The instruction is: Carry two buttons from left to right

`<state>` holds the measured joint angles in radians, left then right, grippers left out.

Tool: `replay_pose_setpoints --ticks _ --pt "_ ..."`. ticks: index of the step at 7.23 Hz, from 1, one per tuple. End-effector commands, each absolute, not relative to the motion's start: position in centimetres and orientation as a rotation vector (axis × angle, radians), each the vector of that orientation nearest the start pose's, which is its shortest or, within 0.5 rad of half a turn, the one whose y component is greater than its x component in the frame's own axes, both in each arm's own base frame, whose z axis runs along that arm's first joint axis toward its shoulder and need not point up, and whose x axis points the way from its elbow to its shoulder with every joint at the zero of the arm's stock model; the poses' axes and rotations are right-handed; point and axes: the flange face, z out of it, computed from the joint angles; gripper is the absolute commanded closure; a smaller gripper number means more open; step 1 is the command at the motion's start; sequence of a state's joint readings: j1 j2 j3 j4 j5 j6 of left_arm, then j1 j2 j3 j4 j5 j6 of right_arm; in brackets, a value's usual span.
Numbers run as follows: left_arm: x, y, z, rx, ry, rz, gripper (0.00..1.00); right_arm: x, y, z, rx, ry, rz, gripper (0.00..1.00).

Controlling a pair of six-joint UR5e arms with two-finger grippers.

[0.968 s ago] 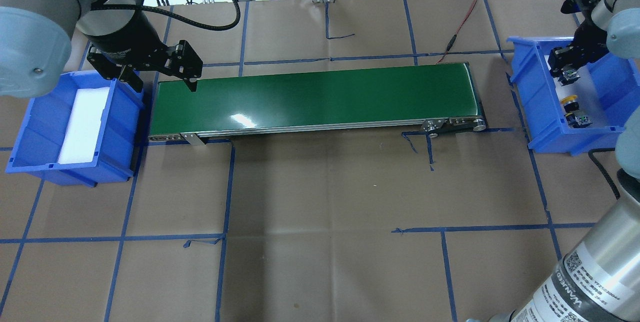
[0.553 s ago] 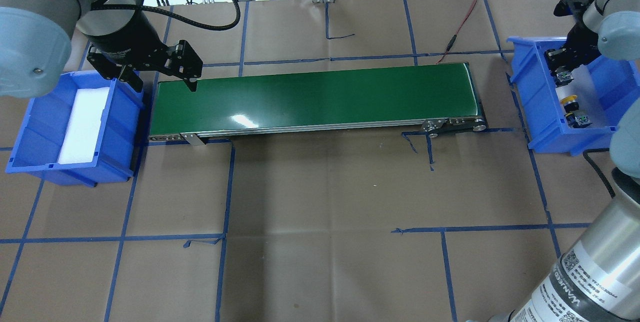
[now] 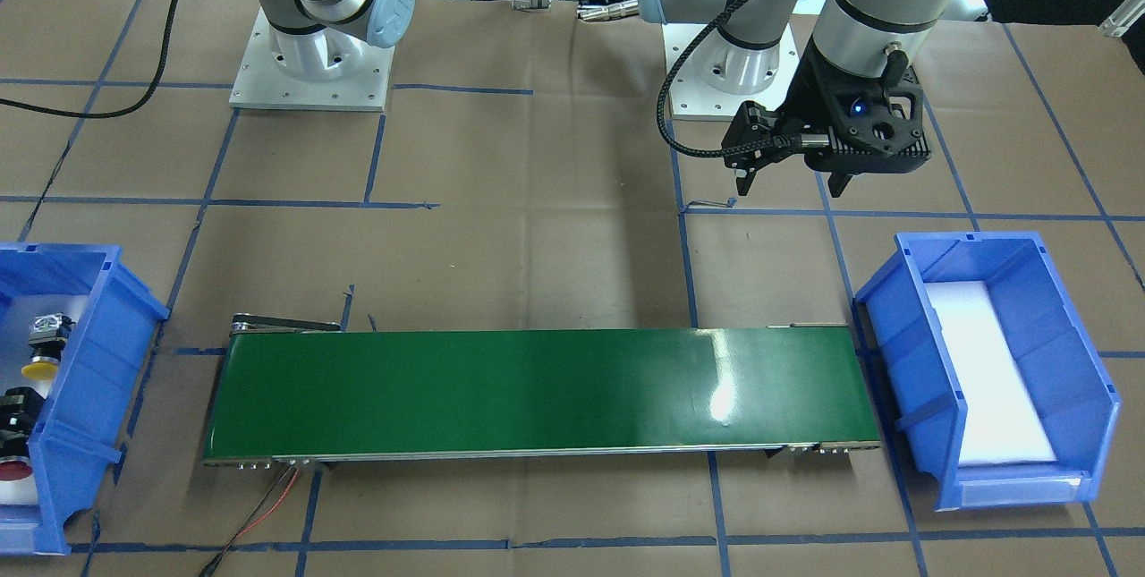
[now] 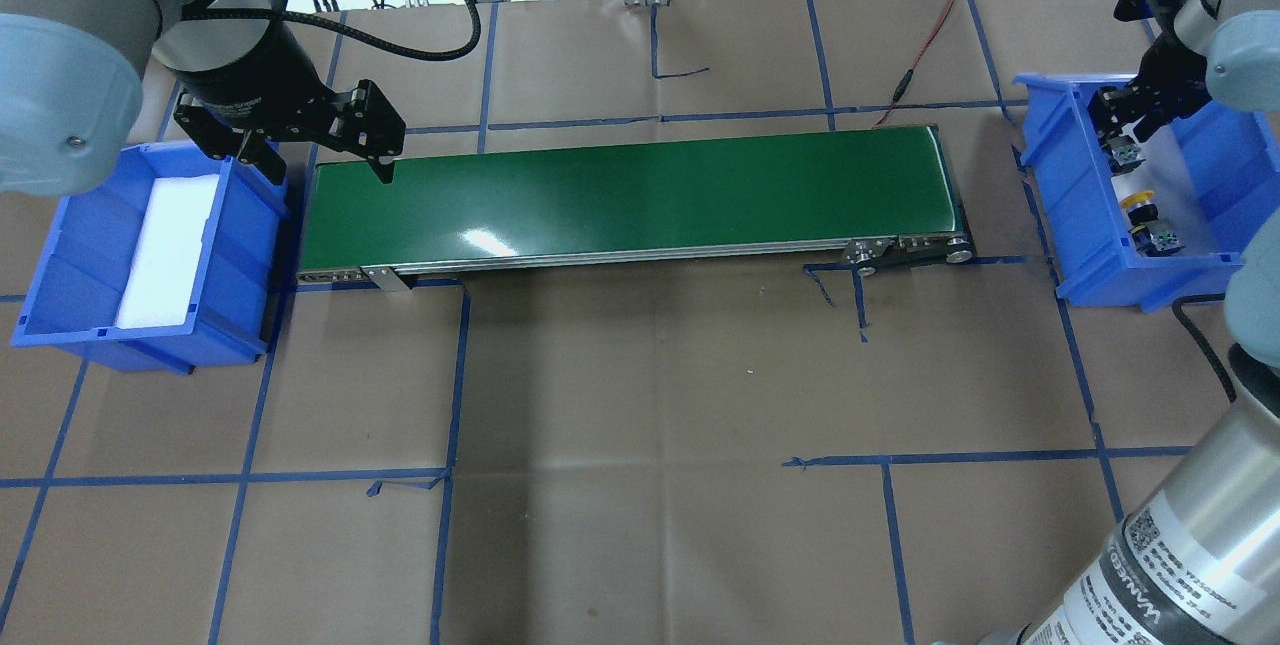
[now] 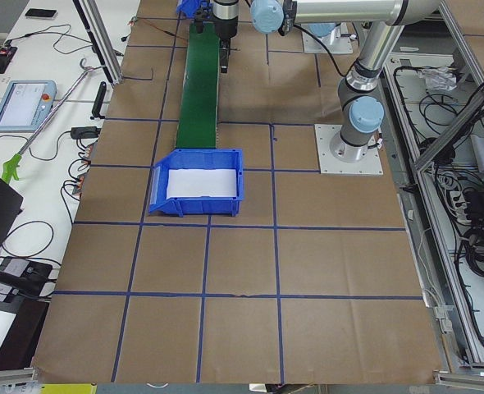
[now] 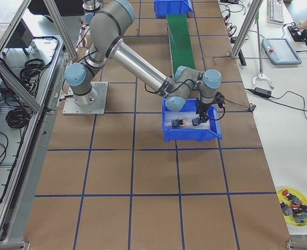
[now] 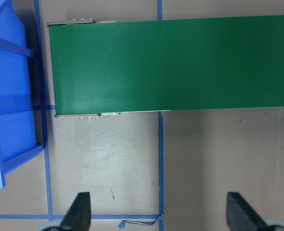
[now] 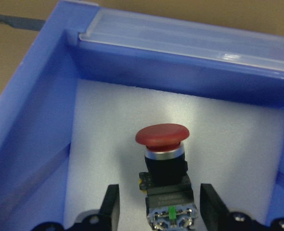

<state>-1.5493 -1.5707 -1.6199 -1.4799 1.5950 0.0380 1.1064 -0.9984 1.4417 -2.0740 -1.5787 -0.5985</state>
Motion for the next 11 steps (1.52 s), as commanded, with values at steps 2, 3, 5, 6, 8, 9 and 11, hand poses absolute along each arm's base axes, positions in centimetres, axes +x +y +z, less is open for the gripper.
replay_pose_setpoints --ticks 2,3,5,6,8,9,11 --pt "-12.0 -49.9 47.2 0.023 3.115 -0.063 0.00 -17.2 -65.5 34.3 -0.232 3.189 -0.222 0.00" --pt "-12.0 -49.9 47.2 0.023 3.115 -0.063 0.00 -15.6 -63.7 38.1 -0.242 3.175 -0.209 0.00" --pt "-12.0 -49.9 47.2 0.023 3.115 -0.066 0.00 -6.5 -59.2 43.6 -0.305 3.087 -0.179 0.00" --pt "-12.0 -49.9 47.2 0.023 3.115 -0.063 0.00 -1.0 -57.2 45.7 -0.045 3.088 -0.193 0.00" --pt "-12.0 -50.0 47.2 0.023 3.115 -0.066 0.00 12.7 -54.4 47.5 0.027 3.072 -0.207 0.00" --pt "-12.0 -50.0 47.2 0.023 3.115 -0.066 0.00 16.6 -52.2 48.7 -0.069 3.066 -0.197 0.00" --pt "-12.0 -50.0 47.2 0.023 3.115 -0.066 0.00 17.0 -50.4 49.2 -0.048 3.073 -0.078 0.00"
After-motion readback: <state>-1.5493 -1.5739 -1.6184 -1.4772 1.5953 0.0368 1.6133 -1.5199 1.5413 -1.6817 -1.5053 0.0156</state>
